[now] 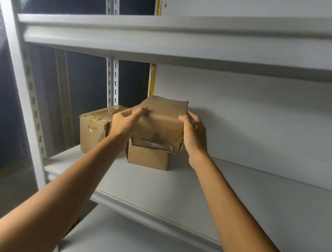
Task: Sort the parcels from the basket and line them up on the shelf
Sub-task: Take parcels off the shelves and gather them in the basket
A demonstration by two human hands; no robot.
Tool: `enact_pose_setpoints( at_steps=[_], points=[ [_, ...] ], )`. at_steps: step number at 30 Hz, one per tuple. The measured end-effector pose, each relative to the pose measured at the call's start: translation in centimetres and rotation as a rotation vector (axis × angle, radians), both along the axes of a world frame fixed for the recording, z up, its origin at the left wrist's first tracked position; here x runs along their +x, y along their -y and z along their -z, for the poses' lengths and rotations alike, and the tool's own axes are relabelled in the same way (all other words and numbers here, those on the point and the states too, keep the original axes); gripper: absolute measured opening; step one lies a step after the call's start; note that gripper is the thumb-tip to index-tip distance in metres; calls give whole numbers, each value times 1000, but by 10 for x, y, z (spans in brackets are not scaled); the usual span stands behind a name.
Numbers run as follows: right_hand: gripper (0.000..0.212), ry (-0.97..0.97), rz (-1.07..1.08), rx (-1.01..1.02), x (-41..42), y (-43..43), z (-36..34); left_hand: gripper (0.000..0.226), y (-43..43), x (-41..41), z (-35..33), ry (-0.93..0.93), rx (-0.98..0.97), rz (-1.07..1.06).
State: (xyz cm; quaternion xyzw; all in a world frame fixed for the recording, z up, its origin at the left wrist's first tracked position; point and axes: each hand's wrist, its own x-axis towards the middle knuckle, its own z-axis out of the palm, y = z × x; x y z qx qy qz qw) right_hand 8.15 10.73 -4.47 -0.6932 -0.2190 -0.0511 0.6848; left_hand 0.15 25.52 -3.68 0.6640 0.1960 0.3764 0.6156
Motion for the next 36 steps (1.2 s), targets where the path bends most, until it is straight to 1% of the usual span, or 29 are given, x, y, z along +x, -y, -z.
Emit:
enact_pose_setpoints(
  at_steps=[4, 5, 7, 8, 9, 13, 16, 18, 20, 24, 27, 28, 31, 36],
  points=[
    [42, -34, -107, 23, -1, 9, 5, 44, -3, -8, 5, 27, 46, 135],
    [38, -51, -132, 26, -1, 10, 6, 40, -3, -12, 6, 34, 63, 179],
    [18, -80, -159, 30, -5, 12, 6, 32, -4, -18, 9, 47, 101, 287],
    [13, -89, -162, 32, -7, 11, 5, 35, -5, -21, 11, 52, 116, 331],
    [12, -91, -155, 30, -9, 10, 5, 40, -6, -24, 13, 56, 127, 361],
    [16, -4, -74, 46, -21, 2, 13, 67, -18, -36, 30, 68, 186, 413],
    [30, 36, -62, 55, -27, 2, 20, 88, -30, -39, 41, 65, 220, 487],
    [35, 45, -69, 19, -29, 5, 22, 96, -37, -39, 43, 55, 219, 523],
    [39, 62, -92, -27, -34, 7, 26, 96, -41, -39, 47, 68, 232, 560],
    [58, 109, -62, -74, -39, 3, 45, 99, -40, -41, 69, 102, 237, 569],
    [74, 88, -41, -93, -41, 0, 68, 91, -44, -39, 89, 84, 211, 554],
    [76, 84, -26, -83, -43, -1, 78, 89, -45, -39, 95, 73, 209, 543],
    [74, 93, -4, -36, -46, 0, 95, 93, -45, -42, 102, 51, 240, 535],
    [71, 57, -17, 7, -50, 1, 89, 96, -44, -43, 87, 61, 306, 576]
  ],
)
